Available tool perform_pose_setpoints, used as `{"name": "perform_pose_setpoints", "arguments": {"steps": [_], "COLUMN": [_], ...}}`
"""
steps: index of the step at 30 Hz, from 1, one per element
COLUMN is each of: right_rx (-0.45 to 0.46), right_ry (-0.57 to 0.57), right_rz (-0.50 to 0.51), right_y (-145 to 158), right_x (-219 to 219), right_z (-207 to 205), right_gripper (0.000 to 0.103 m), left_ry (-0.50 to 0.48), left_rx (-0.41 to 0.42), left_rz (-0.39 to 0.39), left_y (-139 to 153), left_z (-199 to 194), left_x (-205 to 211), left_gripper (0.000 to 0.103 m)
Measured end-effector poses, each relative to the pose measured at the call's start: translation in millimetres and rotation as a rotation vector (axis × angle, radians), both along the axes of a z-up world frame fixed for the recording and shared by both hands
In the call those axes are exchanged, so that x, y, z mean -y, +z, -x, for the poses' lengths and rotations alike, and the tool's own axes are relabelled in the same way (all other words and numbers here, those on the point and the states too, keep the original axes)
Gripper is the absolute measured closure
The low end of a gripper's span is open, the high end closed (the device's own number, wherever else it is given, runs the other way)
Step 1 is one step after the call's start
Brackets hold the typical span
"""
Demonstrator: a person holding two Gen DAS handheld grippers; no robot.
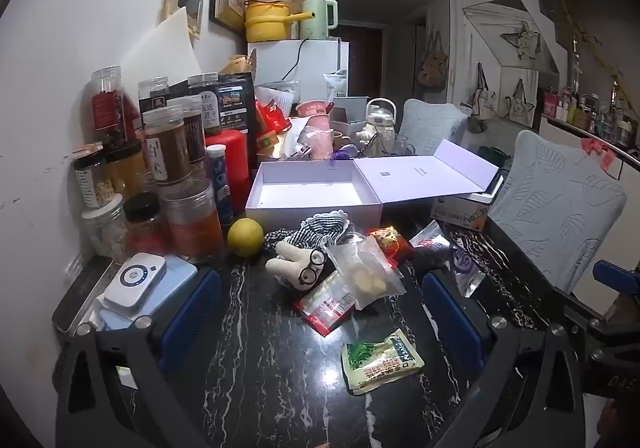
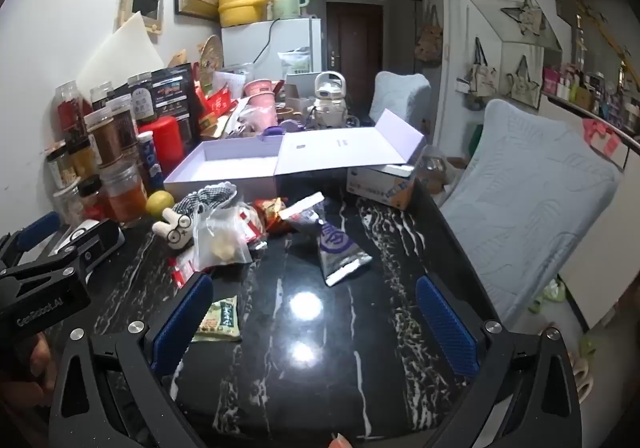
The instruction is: Organize soft objects
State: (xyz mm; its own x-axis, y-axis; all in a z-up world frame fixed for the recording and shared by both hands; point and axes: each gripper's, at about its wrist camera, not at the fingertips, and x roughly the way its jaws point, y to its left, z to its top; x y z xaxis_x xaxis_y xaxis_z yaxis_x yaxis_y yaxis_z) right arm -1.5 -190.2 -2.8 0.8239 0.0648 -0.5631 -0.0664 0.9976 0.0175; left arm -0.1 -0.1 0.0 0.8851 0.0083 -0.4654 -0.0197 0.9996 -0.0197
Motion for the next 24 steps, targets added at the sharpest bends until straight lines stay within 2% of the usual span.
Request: {"name": "perform_pose_setpoints", "arguments": {"steps": [4,5,8,24], "right_rx": [0.002,0.003,0.002,0.020], "right_ry": [-0.001,-0.002,-0.001,-0.010], "right_rz": [-0.005,-0.004,-0.004,0.007], "right_y": [0.0,0.0,0.0,1.5], "right_x": [0.0,-0.1,-0.2,1.3], "right_z": [0.3,0.5,0.8,7.7], "right_gripper": [0.000,0.000,0.000,0.000], "left_ry": [0.006,-0.003,-0.005,-0.020], "left_rx": [0.020,0.000,0.009,-0.017], "left_rz": [-0.016,-0.015,0.002,-0.017], "left_y": [0.9,2.7,0.1,-1.3], "left_z": [4.2,3.4,5.2,5.7], "left_x": [3.1,2.5,-0.6,0.8], "left_gripper": [0.000,0.000,0.000,0.000]}}
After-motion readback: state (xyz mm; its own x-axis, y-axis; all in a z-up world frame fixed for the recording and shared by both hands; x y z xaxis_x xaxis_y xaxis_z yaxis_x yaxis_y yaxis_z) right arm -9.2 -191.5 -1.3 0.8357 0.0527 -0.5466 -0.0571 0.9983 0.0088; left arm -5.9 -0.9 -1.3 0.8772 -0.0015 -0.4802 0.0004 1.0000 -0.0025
